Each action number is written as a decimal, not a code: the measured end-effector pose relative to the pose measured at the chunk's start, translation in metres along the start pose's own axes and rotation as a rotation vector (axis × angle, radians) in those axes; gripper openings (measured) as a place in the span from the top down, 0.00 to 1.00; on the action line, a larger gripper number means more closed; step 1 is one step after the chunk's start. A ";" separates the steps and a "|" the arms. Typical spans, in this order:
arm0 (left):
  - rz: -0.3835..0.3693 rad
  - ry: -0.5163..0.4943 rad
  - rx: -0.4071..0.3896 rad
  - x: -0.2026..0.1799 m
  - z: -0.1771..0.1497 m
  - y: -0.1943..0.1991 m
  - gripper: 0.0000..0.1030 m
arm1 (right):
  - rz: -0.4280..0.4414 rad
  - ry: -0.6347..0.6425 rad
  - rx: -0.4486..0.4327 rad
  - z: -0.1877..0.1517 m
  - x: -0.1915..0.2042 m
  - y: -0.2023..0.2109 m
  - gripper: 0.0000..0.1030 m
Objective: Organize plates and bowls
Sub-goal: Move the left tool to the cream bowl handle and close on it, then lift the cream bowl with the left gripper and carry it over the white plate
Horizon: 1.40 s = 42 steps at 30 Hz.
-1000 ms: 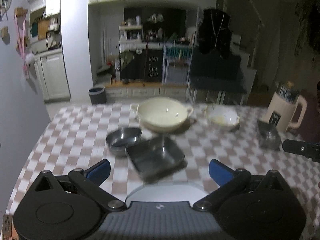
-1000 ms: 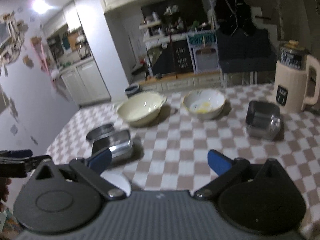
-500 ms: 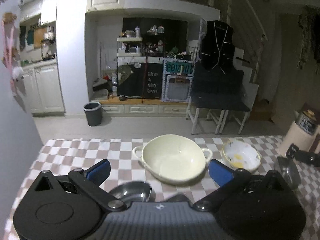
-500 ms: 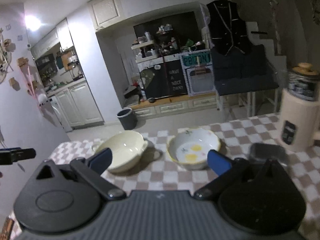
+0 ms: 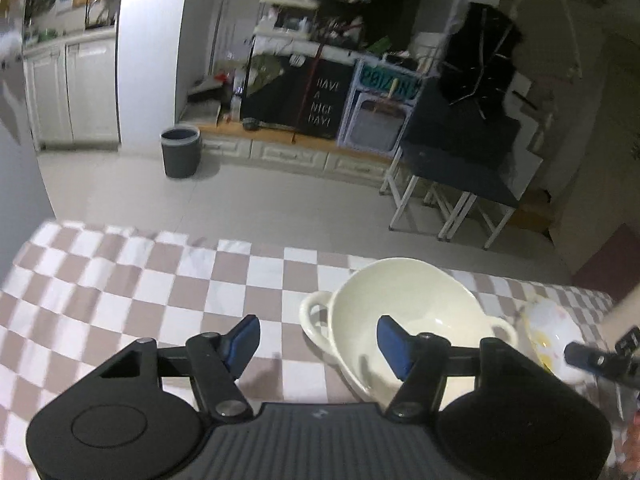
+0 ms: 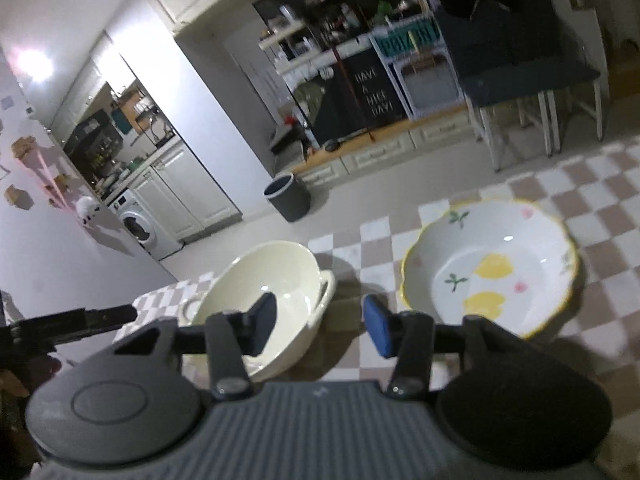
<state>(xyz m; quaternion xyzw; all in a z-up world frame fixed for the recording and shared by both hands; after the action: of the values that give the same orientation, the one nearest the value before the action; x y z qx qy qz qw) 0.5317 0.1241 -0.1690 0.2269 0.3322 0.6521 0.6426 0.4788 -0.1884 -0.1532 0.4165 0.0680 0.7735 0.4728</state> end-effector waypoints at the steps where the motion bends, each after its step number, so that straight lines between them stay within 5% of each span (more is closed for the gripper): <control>1: -0.011 0.015 0.017 0.002 0.002 -0.011 0.37 | -0.001 -0.009 0.009 -0.001 -0.002 -0.007 0.56; 8: -0.056 0.042 0.091 0.010 -0.003 -0.056 0.39 | 0.029 -0.077 0.063 0.001 -0.007 -0.051 0.56; 16: -0.122 0.022 0.136 -0.003 -0.007 -0.080 0.74 | -0.012 -0.050 0.081 0.008 -0.007 -0.065 0.67; 23: -0.130 0.013 0.137 -0.004 -0.005 -0.086 0.74 | -0.010 -0.030 0.113 0.008 -0.004 -0.079 0.67; 28: -0.109 0.028 0.122 -0.006 -0.004 -0.088 0.74 | -0.013 -0.057 0.122 0.003 -0.008 -0.090 0.81; 42: -0.070 -0.037 0.052 -0.024 -0.014 -0.043 0.72 | -0.060 0.075 0.094 0.000 0.010 -0.053 0.79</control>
<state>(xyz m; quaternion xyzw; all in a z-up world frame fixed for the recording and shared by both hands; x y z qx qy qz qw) 0.5526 0.0963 -0.2061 0.2438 0.3449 0.6162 0.6648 0.5125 -0.1519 -0.1744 0.4066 0.1344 0.7701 0.4729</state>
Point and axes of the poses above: each gripper's, at about its wrist camera, not at the fingertips, and y roughly against the way its jaws point, x to its left, z to its top, the point moved 10 cm from there along -y, roughly the way its jaws point, and after that the axes turned 8 degrees about z, right-handed, at the moved point
